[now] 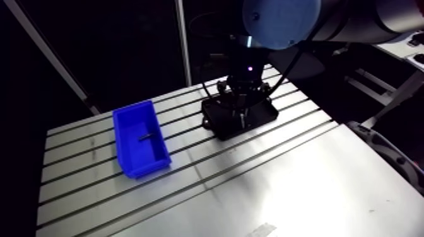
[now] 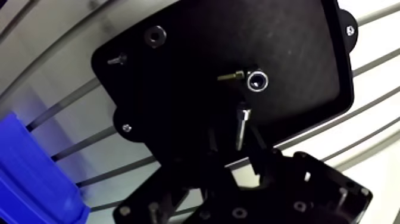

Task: Pick up the M10 bolt from the tray and put it into the blue bin.

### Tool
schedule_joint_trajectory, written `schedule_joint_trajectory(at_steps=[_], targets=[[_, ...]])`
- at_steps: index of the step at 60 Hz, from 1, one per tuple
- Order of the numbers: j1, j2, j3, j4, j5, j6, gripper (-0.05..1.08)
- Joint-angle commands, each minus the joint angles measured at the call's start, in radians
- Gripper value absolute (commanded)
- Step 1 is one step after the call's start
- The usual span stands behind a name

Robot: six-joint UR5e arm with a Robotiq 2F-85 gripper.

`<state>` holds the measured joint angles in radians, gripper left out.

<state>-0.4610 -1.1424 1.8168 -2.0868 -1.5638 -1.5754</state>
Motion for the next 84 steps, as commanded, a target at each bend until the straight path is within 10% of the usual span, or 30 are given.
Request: schedule_joint_trajectory(at_steps=[1, 84], targets=[[0.001, 0.005, 0.003, -0.006, -0.003, -0.008, 0.61], [0.001, 0.043, 0.003, -0.009, -0.025, -0.045, 0.64]])
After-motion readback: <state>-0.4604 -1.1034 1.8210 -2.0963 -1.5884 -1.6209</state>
